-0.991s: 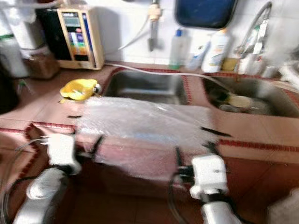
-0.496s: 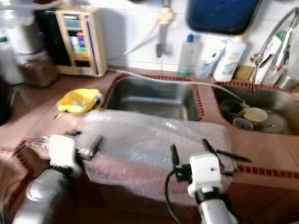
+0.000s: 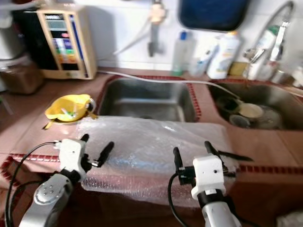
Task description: Kitchen organization
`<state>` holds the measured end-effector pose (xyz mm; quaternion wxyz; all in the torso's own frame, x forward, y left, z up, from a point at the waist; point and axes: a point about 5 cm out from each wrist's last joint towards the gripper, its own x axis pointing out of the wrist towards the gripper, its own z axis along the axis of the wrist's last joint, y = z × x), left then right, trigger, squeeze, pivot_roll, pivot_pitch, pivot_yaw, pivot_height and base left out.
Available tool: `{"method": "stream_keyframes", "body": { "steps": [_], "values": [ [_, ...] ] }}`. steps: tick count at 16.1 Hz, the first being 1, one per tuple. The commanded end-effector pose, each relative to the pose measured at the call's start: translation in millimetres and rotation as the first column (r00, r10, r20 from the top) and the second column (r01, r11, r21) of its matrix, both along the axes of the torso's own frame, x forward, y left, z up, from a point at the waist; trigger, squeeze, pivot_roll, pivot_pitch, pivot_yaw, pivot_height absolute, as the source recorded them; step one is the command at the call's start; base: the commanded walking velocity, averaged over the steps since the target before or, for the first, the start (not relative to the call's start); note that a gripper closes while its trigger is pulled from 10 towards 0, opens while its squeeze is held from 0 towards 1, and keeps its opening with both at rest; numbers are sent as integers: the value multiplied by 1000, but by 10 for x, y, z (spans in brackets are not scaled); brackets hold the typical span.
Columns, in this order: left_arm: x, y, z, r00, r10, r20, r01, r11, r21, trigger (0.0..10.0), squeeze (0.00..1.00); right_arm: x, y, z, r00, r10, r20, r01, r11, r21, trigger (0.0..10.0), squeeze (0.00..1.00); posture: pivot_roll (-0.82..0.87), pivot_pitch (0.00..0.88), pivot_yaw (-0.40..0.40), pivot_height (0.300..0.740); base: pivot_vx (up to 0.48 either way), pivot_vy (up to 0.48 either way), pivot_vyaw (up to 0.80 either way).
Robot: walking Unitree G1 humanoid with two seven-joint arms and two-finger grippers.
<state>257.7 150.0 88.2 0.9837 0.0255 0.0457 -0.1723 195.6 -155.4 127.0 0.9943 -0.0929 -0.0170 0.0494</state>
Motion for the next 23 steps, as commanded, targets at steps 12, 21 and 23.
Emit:
{"method": "stream_keyframes", "body": {
  "steps": [12, 21, 23],
  "values": [
    [1, 27, 39, 1000, -5, -3, 5, 1000, -7, 10000, 0, 34, -7, 27, 1000, 4, 5, -4, 1000, -4, 10000, 0, 75, 0, -22, 740, 0, 0, -533],
    [-120, 355, 182, 974, 202, 103, -209, 976, 66, 10000, 0, 0, -58, 80, 999, -25, 28, 25, 999, -35, 10000, 0, 81, 0, -40, 740, 0, 0, -319],
    [-86, 315, 247, 970, 208, 124, -216, 975, 50, 10000, 0, 15, -75, 110, 999, -27, 36, 28, 999, -35, 10000, 0, 83, 0, -45, 740, 0, 0, 0]
  ]
}}
